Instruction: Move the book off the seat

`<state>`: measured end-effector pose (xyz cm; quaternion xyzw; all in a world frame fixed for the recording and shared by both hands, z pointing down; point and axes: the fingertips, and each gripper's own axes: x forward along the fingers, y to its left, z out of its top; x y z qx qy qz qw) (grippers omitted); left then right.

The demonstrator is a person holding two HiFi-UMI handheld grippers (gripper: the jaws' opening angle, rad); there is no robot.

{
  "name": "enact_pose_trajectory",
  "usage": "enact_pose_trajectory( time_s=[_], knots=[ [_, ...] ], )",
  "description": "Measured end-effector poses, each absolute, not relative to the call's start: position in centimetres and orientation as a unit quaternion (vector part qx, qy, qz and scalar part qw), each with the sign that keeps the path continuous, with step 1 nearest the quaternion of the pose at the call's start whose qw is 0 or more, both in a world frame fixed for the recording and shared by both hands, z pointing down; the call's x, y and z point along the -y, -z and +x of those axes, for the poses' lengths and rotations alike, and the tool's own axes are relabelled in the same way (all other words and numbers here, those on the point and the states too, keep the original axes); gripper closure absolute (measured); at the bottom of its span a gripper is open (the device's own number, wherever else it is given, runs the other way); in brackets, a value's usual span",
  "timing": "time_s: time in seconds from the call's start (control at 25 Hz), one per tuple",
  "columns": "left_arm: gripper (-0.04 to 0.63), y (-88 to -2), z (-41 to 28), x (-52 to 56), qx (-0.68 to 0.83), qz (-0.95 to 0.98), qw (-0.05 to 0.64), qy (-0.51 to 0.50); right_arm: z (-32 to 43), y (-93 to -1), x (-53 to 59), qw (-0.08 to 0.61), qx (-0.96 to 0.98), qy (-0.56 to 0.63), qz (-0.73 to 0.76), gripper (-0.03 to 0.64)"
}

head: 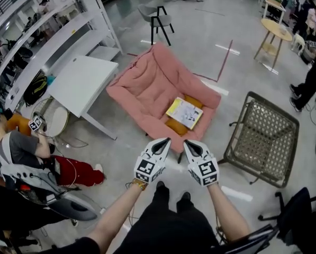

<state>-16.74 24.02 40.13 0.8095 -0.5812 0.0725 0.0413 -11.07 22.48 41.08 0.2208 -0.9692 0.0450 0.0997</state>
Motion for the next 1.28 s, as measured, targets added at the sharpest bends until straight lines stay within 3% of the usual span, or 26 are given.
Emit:
enact_pose_trajectory(
  time_s=[0.36,0.72,1.28],
  knots=[
    [0.581,-42.6,-23.5,-20.7,0.549,0.831,0.051,-0.076,-16.7,-43.0,-19.1,0.123,0.957,-0.045,0.260,0.601],
    [0.581,-44.5,-27.6,-17.5,0.518,0.847,0.072,-0.100,-17.3,-44.3,-16.4,0.134,0.934,-0.071,0.324,0.601],
    [0.581,-48.4,-25.8,-8.6,0.512,0.840,0.091,-0.156,-15.4,-48.3,-8.0,0.120,0.927,-0.103,0.339,0.601]
  ],
)
